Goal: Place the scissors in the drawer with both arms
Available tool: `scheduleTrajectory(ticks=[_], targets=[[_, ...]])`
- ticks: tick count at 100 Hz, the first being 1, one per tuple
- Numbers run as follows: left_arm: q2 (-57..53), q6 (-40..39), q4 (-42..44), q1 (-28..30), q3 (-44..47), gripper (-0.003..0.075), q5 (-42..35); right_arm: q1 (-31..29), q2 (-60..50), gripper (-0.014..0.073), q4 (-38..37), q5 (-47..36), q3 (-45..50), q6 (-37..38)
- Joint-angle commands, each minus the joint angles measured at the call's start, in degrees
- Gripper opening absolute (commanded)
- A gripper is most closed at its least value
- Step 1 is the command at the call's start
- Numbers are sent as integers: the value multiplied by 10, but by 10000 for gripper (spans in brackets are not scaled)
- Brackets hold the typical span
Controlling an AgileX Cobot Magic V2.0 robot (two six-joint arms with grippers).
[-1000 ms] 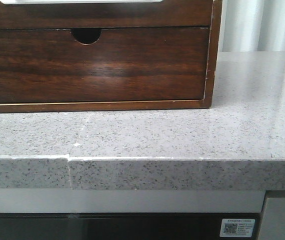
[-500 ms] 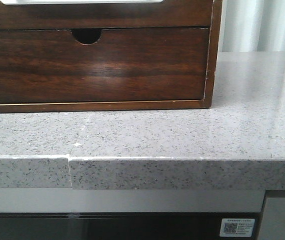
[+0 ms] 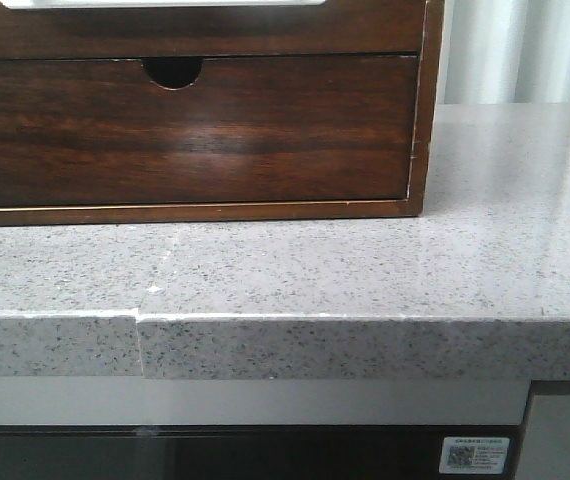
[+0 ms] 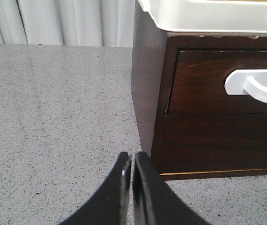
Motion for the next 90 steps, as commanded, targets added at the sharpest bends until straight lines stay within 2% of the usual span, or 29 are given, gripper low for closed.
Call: scheduleTrajectory(ticks=[1, 33, 40, 45, 52, 56, 58, 64, 69, 75, 90], targets=[[7, -2, -2, 1, -20, -20, -40, -4, 8, -69, -5, -38, -22, 0], [7, -2, 0, 1, -20, -20, -41, -4, 8, -59, -15, -40, -22, 0], [7, -2, 14, 1, -20, -19, -46, -4, 8, 6, -30, -40, -22, 0], [7, -2, 20, 1, -20, -6, -46, -4, 8, 109, -37, -41, -22, 0], [7, -2, 21, 1, -20, 90, -46, -4, 8, 273, -39, -41, -22, 0], [7, -2, 21, 1, -20, 189, -46, -4, 8, 353, -42, -43, -22, 0], [7, -2, 21, 1, -20, 262, -46, -4, 8, 407, -43, -43, -22, 0], [7, -2, 21, 1, -20, 397, -44, -4, 8, 481, -43, -43, -22, 0], [7, -2, 21, 1, -20, 472, -43, -4, 8, 508, -43, -43, -22, 0], [7, -2, 21, 1, -20, 505, -43, -4, 8, 507, -43, -43, -22, 0], [7, -2, 17, 1, -20, 490, -43, -4, 8, 505, -43, -43, -22, 0]])
